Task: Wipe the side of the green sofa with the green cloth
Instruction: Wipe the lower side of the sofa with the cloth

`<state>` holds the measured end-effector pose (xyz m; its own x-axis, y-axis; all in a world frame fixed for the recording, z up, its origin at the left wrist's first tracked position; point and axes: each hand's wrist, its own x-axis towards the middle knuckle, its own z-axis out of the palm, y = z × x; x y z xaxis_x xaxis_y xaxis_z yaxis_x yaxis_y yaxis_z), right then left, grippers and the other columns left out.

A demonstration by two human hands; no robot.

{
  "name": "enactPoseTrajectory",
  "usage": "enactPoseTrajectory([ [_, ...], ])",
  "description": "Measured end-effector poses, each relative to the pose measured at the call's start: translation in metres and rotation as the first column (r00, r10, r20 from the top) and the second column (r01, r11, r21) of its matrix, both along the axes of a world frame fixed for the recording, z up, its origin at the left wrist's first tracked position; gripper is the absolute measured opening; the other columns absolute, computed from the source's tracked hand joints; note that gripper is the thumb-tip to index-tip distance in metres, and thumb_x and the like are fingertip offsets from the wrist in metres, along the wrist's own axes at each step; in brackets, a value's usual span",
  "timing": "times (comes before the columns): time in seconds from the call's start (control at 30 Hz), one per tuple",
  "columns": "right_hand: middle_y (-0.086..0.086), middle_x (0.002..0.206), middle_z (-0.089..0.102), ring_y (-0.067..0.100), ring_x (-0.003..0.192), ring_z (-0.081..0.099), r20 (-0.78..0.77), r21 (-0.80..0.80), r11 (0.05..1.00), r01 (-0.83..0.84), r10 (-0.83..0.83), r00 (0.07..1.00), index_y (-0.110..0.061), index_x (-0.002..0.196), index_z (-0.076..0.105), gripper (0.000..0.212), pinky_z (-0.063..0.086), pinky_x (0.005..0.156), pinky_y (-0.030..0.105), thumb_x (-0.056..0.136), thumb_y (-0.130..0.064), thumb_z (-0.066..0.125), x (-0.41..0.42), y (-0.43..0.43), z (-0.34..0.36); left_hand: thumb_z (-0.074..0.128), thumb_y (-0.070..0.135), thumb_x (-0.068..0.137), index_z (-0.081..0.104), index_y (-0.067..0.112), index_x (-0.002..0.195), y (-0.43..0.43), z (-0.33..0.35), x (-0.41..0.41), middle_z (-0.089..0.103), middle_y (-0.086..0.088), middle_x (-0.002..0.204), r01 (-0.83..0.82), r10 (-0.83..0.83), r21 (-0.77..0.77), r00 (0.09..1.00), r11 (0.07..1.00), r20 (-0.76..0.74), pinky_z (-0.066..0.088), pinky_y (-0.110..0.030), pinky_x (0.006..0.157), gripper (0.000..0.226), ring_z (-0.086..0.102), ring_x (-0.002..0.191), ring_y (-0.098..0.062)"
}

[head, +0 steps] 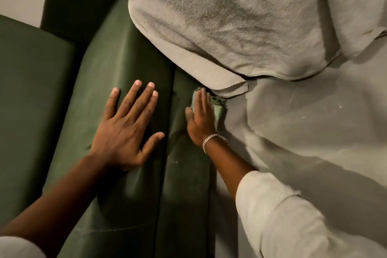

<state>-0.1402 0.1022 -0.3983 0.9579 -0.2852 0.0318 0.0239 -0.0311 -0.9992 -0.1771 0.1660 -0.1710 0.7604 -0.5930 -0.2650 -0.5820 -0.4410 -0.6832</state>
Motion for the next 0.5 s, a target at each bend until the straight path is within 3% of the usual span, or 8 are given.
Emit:
enactPoseTrajectory([
  [0.1,0.016,0.162,0.01,0.029,0.15,0.007,-0.09,0.067,0.998,0.006,0.0,0.996,-0.004,0.151,0.018,0.068,0.012,0.121,0.047,0.094,-0.041,0.025,-0.018,0.008,-0.005,0.023,0.063,0.091,0.019,0.011,0.156,0.002,-0.002,0.0,0.013,-0.008,0.167,0.017,-0.017,-0.026,1.0,1.0,0.011,0.006,-0.056,0.124,0.084,0.003,0.155,-0.027],
  [0.2,0.015,0.16,0.02,0.025,0.149,0.014,0.005,0.105,0.994,0.041,-0.042,0.999,-0.006,0.149,0.025,0.064,0.01,0.122,0.034,0.094,-0.039,0.03,-0.075,0.028,0.013,0.026,0.061,0.09,0.021,0.01,0.156,0.002,-0.002,-0.001,0.016,-0.009,0.166,0.025,-0.025,-0.047,1.0,0.999,0.009,0.008,-0.057,0.123,0.083,0.006,0.155,-0.028],
  [0.3,0.013,0.153,0.038,0.021,0.144,0.03,0.057,0.219,0.973,0.069,-0.083,0.995,-0.004,0.142,0.041,0.049,0.019,0.118,0.019,0.096,-0.02,0.038,-0.108,0.033,0.031,0.028,0.057,0.09,0.023,0.01,0.155,0.001,0.0,-0.002,0.021,-0.009,0.165,-0.002,0.001,-0.078,1.0,0.997,-0.013,0.009,-0.055,0.123,0.081,0.008,0.155,-0.028],
  [0.37,0.012,0.142,0.051,0.023,0.135,0.045,-0.05,0.403,0.909,0.101,-0.088,0.995,-0.002,0.134,0.051,0.042,0.027,0.106,0.004,0.094,-0.004,0.04,-0.106,0.022,0.038,0.031,0.054,0.089,0.026,0.012,0.155,-0.003,0.002,-0.002,0.024,-0.007,0.164,-0.047,0.04,-0.252,0.999,0.967,-0.032,0.004,-0.048,0.125,0.078,0.009,0.155,-0.024],
  [0.4,0.01,0.135,0.055,0.024,0.129,0.051,-0.11,0.49,0.865,0.109,-0.063,0.992,-0.004,0.13,0.056,0.039,0.032,0.1,0.002,0.093,0.002,0.041,-0.101,0.013,0.044,0.032,0.052,0.089,0.028,0.012,0.154,-0.006,0.001,-0.002,0.025,-0.006,0.164,-0.088,0.067,-0.418,0.996,0.904,-0.064,0.003,-0.043,0.126,0.077,0.01,0.154,-0.021],
  [0.43,0.007,0.13,0.058,0.023,0.124,0.054,-0.151,0.573,0.811,0.119,-0.038,0.988,-0.01,0.126,0.059,0.039,0.038,0.098,0.006,0.093,0.004,0.043,-0.093,0.004,0.049,0.033,0.049,0.089,0.03,0.012,0.154,-0.011,0.001,-0.006,0.026,-0.004,0.164,-0.15,0.095,-0.608,0.988,0.78,-0.122,0.002,-0.038,0.126,0.075,0.01,0.154,-0.018],
  [0.5,0.005,0.127,0.06,0.021,0.119,0.059,-0.145,0.675,0.727,0.124,-0.034,0.989,-0.016,0.123,0.06,0.04,0.046,0.098,0.016,0.092,0.004,0.045,-0.078,-0.016,0.066,0.038,0.041,0.092,0.031,0.012,0.153,-0.02,-0.001,-0.021,0.026,0.002,0.162,-0.35,0.093,-0.859,0.936,0.375,-0.341,0.006,-0.028,0.126,0.067,0.013,0.153,-0.01],
])
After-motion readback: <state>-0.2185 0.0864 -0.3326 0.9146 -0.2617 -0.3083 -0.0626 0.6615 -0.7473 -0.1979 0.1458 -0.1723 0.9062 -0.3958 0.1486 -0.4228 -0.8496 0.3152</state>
